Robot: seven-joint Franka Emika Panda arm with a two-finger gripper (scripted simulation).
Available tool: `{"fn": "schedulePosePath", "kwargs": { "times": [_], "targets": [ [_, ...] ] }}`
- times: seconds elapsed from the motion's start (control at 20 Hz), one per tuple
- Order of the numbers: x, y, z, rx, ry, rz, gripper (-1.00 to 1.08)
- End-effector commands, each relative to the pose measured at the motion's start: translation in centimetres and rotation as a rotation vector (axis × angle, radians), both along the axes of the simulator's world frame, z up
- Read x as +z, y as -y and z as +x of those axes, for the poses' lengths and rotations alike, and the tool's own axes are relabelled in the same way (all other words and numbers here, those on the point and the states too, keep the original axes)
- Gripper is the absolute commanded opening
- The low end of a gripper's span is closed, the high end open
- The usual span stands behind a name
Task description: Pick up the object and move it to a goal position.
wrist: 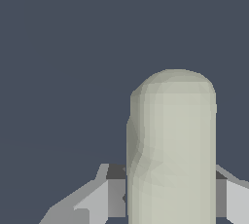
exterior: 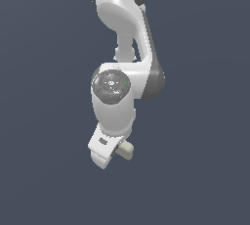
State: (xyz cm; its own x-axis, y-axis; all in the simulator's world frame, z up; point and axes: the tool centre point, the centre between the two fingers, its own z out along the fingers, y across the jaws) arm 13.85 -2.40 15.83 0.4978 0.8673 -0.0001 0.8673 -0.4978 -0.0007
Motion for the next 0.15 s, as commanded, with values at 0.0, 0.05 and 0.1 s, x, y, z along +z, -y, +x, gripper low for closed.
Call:
{"fn": "schedulePosePath", "kwargs": {
  "times": [0.0, 0.05, 0.1],
  "targets": [
    [0.15, 0.14, 0.19, 0.001, 0.0, 0.0, -1.0],
    [0.17, 0.17, 0.21, 0.001, 0.0, 0.0, -1.0],
    [0.17, 0.18, 0.22, 0.001, 0.0, 0.0, -1.0]
  ]
}}
